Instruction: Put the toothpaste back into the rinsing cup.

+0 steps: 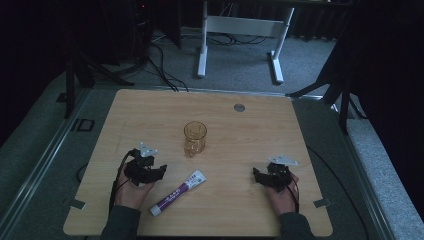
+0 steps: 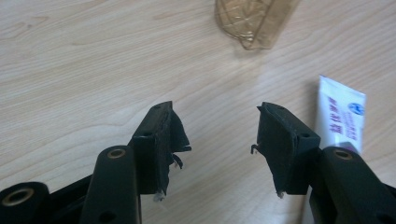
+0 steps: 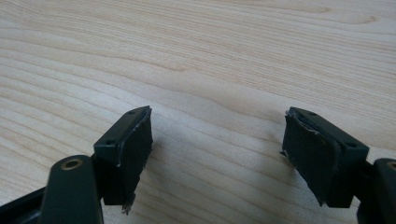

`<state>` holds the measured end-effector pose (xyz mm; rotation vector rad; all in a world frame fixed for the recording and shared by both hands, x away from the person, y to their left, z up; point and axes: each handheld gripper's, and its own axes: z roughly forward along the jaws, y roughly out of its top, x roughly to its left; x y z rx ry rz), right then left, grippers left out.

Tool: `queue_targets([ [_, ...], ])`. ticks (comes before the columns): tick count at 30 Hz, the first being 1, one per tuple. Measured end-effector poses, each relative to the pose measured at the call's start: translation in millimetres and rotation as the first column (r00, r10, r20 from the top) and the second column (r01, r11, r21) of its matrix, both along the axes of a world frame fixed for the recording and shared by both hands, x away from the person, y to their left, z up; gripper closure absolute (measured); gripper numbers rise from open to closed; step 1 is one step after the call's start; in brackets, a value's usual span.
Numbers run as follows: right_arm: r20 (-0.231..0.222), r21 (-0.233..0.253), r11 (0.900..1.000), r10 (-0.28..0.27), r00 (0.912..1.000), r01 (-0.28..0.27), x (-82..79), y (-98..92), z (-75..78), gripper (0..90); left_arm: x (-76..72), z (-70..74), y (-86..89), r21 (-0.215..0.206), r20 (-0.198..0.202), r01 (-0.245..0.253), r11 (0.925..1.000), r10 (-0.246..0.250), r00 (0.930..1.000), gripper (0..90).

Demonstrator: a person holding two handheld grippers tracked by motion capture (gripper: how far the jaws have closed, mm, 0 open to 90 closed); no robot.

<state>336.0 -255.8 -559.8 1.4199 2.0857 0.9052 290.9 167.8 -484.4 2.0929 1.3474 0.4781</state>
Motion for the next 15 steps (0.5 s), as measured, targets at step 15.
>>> queue_targets([
  [15, 0.001, 0.001, 1.000, 0.000, 1.0000, 0.000, 0.0, 0.0, 0.0, 24.1, -5.5, 5.8, -11.3, 0.007, -0.043, 0.057, 0.9983, -0.057, 0.9975, 46.3],
])
